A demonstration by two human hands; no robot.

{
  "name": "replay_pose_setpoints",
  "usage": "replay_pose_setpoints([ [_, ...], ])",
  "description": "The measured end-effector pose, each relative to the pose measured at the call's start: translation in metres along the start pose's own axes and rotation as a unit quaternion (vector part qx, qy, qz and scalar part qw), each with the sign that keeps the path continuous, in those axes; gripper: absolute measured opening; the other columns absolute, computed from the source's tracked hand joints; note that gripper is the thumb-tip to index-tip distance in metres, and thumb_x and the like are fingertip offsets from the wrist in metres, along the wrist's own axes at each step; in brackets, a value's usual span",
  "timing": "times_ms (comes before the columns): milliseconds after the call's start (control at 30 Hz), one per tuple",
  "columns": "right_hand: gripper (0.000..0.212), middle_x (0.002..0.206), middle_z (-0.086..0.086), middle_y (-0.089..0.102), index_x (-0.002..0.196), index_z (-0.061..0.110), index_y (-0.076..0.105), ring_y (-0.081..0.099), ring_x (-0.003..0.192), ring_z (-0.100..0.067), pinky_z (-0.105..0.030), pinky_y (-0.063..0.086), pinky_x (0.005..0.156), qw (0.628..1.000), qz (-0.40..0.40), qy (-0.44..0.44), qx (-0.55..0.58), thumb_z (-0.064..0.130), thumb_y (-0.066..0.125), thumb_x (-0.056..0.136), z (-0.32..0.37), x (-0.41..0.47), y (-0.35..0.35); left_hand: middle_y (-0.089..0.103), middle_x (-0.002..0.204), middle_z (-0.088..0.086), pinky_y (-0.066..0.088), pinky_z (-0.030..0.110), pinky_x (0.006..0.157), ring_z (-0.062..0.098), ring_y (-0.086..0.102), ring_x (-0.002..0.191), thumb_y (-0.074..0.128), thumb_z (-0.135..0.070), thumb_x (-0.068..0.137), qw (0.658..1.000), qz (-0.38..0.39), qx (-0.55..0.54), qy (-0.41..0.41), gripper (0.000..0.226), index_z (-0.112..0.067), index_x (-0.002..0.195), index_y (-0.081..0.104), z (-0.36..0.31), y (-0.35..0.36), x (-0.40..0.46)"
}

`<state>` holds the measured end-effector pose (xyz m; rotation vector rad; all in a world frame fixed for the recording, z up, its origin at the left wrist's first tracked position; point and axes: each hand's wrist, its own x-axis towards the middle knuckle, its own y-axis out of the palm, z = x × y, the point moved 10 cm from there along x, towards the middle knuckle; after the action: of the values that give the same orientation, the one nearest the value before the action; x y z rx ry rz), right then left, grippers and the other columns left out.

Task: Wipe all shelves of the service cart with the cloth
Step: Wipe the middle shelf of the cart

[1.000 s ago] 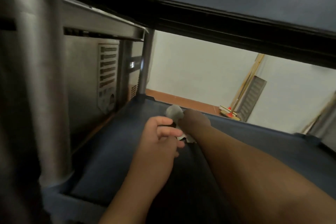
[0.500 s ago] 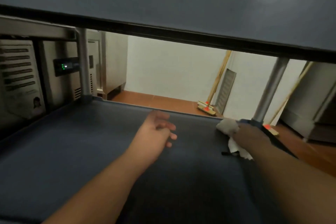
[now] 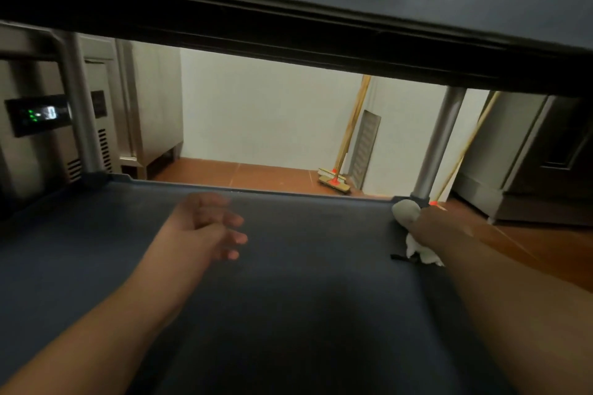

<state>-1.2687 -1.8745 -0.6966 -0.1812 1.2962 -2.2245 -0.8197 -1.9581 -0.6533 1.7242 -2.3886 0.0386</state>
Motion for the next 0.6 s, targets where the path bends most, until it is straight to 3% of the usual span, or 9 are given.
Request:
replay_pose_setpoints([
  [67, 0.038, 0.103, -0.014, 0.064, 0.105, 0.001, 0.061, 0.063, 0.093, -0.030, -0.031, 0.051, 0.080, 0.999, 0.012, -0.014, -0.033, 0.037, 0.056, 0.097, 0.018, 0.021, 0.026, 0.068, 0.096, 0.013, 0.056, 0.036, 0.063, 0.025, 0.070, 0.076, 0.053, 0.010, 0.087, 1.000, -0.001, -0.017, -0.004, 0.033, -0.014, 0.110, 0.058, 0.003, -0.022, 0.000],
  [100, 0.045, 0.107, -0.012, 0.064, 0.114, 0.004, 0.059, 0.064, 0.096, -0.030, -0.036, 0.054, 0.082, 0.999, 0.008, -0.033, -0.038, 0.044, 0.051, 0.096, 0.032, 0.028, 0.039, 0.068, 0.096, 0.014, 0.055, 0.036, 0.063, 0.026, 0.069, 0.077, 0.055, 0.011, 0.085, 1.000, -0.003, -0.027, -0.005, 0.034, -0.014, 0.109, 0.058, 0.004, -0.034, 0.001],
  [200, 0.066, 0.085, -0.016, 0.073, 0.108, 0.000, 0.063, 0.070, 0.075, -0.031, -0.031, 0.054, 0.057, 0.999, 0.026, -0.020, -0.010, 0.058, 0.041, 0.086, 0.094, -0.050, 0.065, 0.067, 0.095, 0.015, 0.051, 0.038, 0.066, 0.030, 0.065, 0.080, 0.068, 0.001, 0.067, 0.998, -0.026, -0.050, -0.008, 0.040, -0.013, 0.104, 0.058, 0.002, -0.077, -0.001],
  [233, 0.066, 0.073, -0.016, 0.074, 0.101, -0.001, 0.066, 0.071, 0.068, -0.031, -0.028, 0.052, 0.055, 0.999, 0.047, -0.010, -0.012, 0.056, 0.037, 0.086, 0.112, -0.069, 0.076, 0.067, 0.094, 0.014, 0.051, 0.038, 0.066, 0.029, 0.064, 0.080, 0.067, -0.001, 0.063, 0.998, -0.033, -0.054, -0.009, 0.042, -0.013, 0.102, 0.058, 0.001, -0.092, -0.002],
  [300, 0.063, 0.065, -0.015, 0.072, 0.096, -0.005, 0.066, 0.070, 0.064, -0.030, -0.028, 0.051, 0.057, 0.996, 0.071, -0.026, -0.039, 0.050, 0.035, 0.091, 0.152, -0.092, 0.105, 0.066, 0.092, 0.013, 0.050, 0.038, 0.066, 0.027, 0.064, 0.076, 0.066, 0.005, 0.074, 0.997, -0.047, -0.058, -0.005, 0.034, -0.012, 0.102, 0.057, -0.002, -0.122, -0.004],
  [367, 0.050, 0.079, -0.011, 0.069, 0.107, -0.003, 0.063, 0.066, 0.070, -0.027, -0.031, 0.050, 0.059, 0.991, 0.068, -0.086, -0.079, 0.041, 0.041, 0.097, 0.193, -0.110, 0.135, 0.067, 0.088, 0.011, 0.050, 0.037, 0.064, 0.025, 0.065, 0.071, 0.052, 0.013, 0.086, 0.996, -0.070, -0.051, 0.000, 0.029, -0.012, 0.101, 0.056, -0.003, -0.153, -0.007],
  [467, 0.034, 0.097, -0.007, 0.063, 0.120, 0.009, 0.061, 0.060, 0.071, -0.022, -0.030, 0.044, 0.052, 0.977, 0.031, -0.160, -0.140, 0.033, 0.052, 0.099, 0.251, -0.139, 0.171, 0.069, 0.075, 0.003, 0.049, 0.035, 0.059, 0.022, 0.065, 0.065, 0.046, 0.017, 0.088, 0.993, -0.109, -0.039, 0.010, 0.032, -0.012, 0.100, 0.055, -0.006, -0.196, -0.016],
  [600, 0.032, 0.108, -0.005, 0.067, 0.121, 0.015, 0.061, 0.066, 0.093, -0.024, -0.036, 0.054, 0.078, 0.963, 0.049, -0.213, -0.160, 0.036, 0.056, 0.097, 0.322, -0.191, 0.232, 0.068, 0.082, 0.004, 0.052, 0.042, 0.066, 0.022, 0.068, 0.070, 0.047, 0.011, 0.087, 0.986, -0.164, 0.014, 0.018, 0.036, -0.024, 0.094, 0.054, -0.003, -0.245, -0.022],
])
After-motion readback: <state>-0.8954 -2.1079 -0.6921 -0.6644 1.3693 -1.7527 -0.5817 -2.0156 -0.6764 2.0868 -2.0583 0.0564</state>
